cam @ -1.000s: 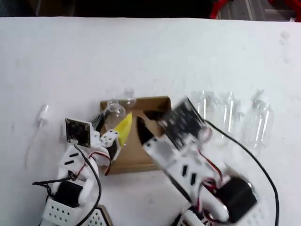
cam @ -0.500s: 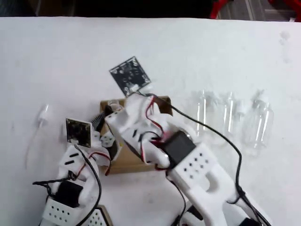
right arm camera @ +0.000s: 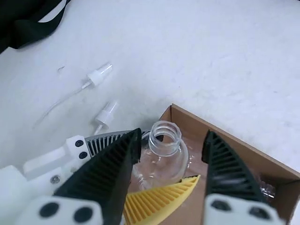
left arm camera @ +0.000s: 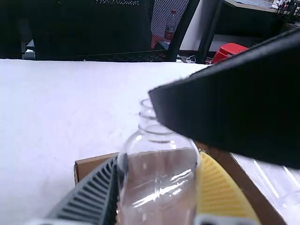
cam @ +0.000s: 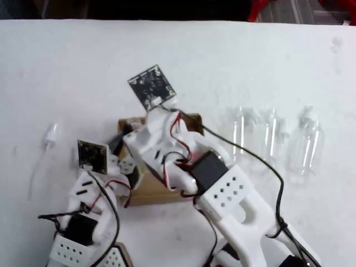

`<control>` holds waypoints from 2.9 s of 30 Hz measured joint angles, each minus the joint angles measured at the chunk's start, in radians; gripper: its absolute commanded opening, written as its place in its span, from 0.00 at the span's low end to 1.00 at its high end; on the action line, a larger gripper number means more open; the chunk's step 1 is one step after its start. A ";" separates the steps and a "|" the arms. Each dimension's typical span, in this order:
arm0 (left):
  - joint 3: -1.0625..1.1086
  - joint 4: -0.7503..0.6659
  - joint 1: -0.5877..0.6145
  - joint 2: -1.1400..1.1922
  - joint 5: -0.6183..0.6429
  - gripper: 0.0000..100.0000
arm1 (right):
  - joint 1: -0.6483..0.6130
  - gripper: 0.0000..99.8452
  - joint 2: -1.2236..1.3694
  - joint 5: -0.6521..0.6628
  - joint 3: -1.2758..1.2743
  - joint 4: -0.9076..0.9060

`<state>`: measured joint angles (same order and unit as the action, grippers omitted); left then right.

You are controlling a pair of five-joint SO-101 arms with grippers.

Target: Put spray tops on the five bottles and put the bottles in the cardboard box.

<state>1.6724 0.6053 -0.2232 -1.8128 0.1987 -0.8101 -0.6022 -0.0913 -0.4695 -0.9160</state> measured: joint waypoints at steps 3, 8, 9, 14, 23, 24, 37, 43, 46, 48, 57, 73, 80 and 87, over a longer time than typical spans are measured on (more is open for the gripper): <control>0.000 0.000 0.000 0.000 0.000 0.02 | 0.000 0.19 0.046 0.000 0.000 0.000; 0.000 0.000 0.000 0.000 0.000 0.02 | 0.000 0.11 0.064 0.000 0.000 0.000; 0.000 0.000 0.000 0.000 0.000 0.02 | 0.000 0.09 0.064 0.000 0.000 0.000; 0.000 0.000 0.002 0.000 0.000 0.02 | 0.008 0.11 0.074 -0.002 0.008 -0.002; 0.000 0.000 0.003 0.000 0.003 0.02 | 0.009 0.01 0.077 -0.002 0.021 -0.002; 0.000 0.000 0.003 0.000 0.003 0.02 | 0.009 0.02 0.077 -0.002 0.021 -0.002; -0.018 0.020 0.005 0.000 0.006 0.39 | 0.018 0.02 0.075 0.046 0.023 -0.002; -0.110 0.178 0.005 0.000 0.078 0.42 | 0.051 0.02 0.075 0.049 0.023 -0.002; -0.209 0.285 0.003 0.000 0.094 0.42 | 0.078 0.02 0.077 0.049 0.023 -0.002; -0.265 0.354 0.003 -0.002 0.095 0.42 | 0.086 0.02 0.064 0.049 0.021 -0.002; -0.497 0.525 0.186 -0.017 0.127 0.42 | 0.089 0.02 -0.244 0.049 -0.060 0.018; -0.376 0.457 0.730 -0.015 0.236 0.41 | -0.089 0.02 -0.694 0.252 -0.876 0.520; -0.269 0.308 0.770 -0.003 0.236 0.41 | -0.114 0.02 -0.721 0.242 -0.939 0.585; -0.267 0.301 0.773 -0.002 0.236 0.41 | -0.114 0.02 -0.721 0.207 -1.019 0.746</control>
<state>1.4055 0.9060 0.5501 -1.8144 0.4350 -0.9237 -1.3234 0.1158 -1.4883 -0.1703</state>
